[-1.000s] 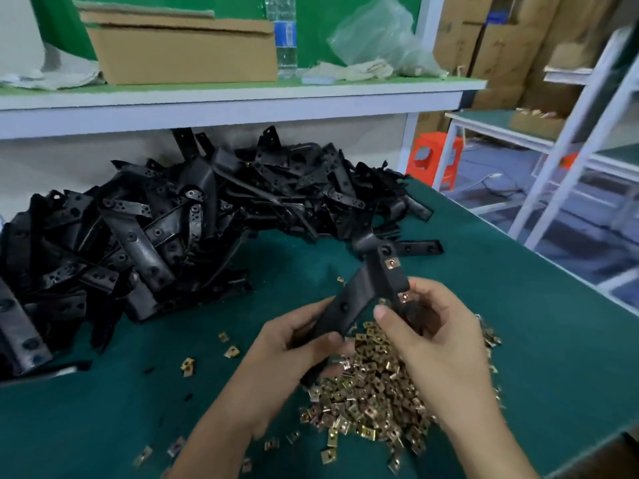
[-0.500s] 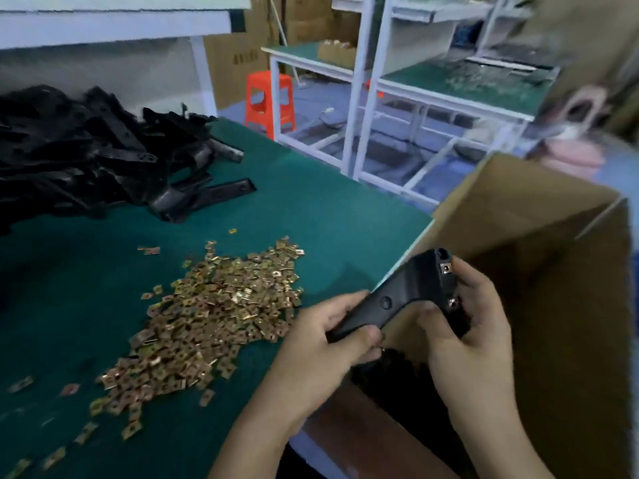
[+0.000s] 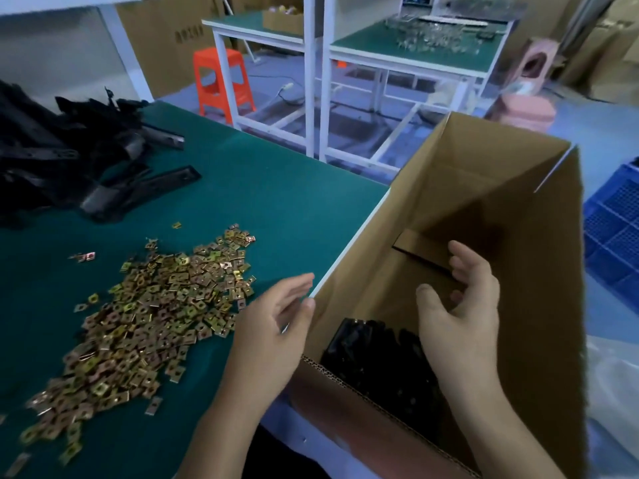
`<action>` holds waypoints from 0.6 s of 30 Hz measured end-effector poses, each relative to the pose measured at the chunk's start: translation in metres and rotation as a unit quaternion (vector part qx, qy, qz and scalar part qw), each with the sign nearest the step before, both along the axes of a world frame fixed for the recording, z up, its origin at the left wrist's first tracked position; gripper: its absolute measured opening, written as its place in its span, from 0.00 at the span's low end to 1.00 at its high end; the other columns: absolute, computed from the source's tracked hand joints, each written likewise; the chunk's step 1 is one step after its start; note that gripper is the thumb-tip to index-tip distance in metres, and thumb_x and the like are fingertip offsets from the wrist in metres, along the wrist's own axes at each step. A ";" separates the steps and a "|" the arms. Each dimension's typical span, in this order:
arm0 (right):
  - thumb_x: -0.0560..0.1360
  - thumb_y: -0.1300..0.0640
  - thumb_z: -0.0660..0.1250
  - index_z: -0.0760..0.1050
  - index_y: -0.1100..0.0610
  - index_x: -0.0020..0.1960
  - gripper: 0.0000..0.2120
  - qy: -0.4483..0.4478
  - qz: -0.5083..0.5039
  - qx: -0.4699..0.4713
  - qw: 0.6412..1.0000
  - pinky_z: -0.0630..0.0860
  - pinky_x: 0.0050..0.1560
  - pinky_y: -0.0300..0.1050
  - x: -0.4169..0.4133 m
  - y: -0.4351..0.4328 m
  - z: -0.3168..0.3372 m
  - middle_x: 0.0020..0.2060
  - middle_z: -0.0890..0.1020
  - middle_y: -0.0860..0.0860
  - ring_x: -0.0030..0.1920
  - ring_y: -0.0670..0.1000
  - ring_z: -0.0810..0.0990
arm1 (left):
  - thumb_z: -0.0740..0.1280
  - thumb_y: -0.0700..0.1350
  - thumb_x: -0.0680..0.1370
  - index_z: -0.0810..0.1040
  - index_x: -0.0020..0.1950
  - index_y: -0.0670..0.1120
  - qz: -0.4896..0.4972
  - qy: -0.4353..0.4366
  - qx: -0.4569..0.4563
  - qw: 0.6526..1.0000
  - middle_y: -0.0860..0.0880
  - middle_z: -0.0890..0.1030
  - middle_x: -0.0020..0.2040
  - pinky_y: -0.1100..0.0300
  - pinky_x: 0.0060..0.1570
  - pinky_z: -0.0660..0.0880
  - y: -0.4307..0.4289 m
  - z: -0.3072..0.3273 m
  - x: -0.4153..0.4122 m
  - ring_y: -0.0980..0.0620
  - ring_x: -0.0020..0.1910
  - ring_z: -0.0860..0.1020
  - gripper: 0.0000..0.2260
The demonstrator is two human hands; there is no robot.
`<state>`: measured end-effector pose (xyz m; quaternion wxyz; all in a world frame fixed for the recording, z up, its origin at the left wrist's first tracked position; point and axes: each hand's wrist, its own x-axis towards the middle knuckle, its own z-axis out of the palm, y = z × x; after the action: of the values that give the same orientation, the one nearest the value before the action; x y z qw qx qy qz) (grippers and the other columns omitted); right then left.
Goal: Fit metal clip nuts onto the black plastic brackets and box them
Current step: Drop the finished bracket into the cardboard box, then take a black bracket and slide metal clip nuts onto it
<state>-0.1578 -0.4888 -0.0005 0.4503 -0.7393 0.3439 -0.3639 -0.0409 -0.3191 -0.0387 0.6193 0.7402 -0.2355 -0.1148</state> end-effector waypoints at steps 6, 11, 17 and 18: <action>0.75 0.69 0.66 0.74 0.49 0.65 0.23 -0.003 0.131 0.001 0.991 0.74 0.64 0.49 0.038 0.055 -0.003 0.58 0.77 0.44 0.61 0.43 0.76 | 0.66 0.40 0.82 0.82 0.55 0.62 0.145 -0.093 0.001 0.985 0.62 0.84 0.53 0.67 0.52 0.77 0.033 0.017 0.004 0.61 0.55 0.82 0.15; 0.76 0.62 0.69 0.73 0.47 0.64 0.19 0.044 0.295 -0.083 0.951 0.68 0.62 0.31 0.083 0.111 -0.003 0.57 0.75 0.45 0.59 0.38 0.72 | 0.66 0.41 0.80 0.81 0.54 0.59 0.255 -0.202 0.075 0.943 0.64 0.81 0.52 0.72 0.51 0.73 0.095 0.034 0.015 0.61 0.54 0.80 0.13; 0.78 0.54 0.66 0.70 0.47 0.70 0.21 0.086 0.467 -0.160 0.865 0.64 0.65 0.29 0.133 0.194 0.002 0.63 0.69 0.42 0.68 0.44 0.67 | 0.67 0.36 0.79 0.80 0.52 0.57 0.414 -0.213 0.157 0.871 0.57 0.80 0.50 0.76 0.50 0.70 0.190 0.039 0.020 0.63 0.50 0.78 0.14; 0.78 0.53 0.66 0.71 0.48 0.70 0.20 0.087 0.491 -0.167 0.851 0.67 0.64 0.33 0.139 0.208 0.005 0.64 0.69 0.44 0.67 0.45 0.68 | 0.67 0.37 0.79 0.80 0.52 0.58 0.440 -0.192 0.166 0.862 0.56 0.79 0.50 0.76 0.48 0.69 0.205 0.039 0.020 0.62 0.48 0.78 0.14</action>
<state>-0.0187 -0.2808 0.0043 0.4082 -0.9045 -0.0919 -0.0819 -0.0207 -0.1137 -0.0001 0.4162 0.8660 0.0228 0.2764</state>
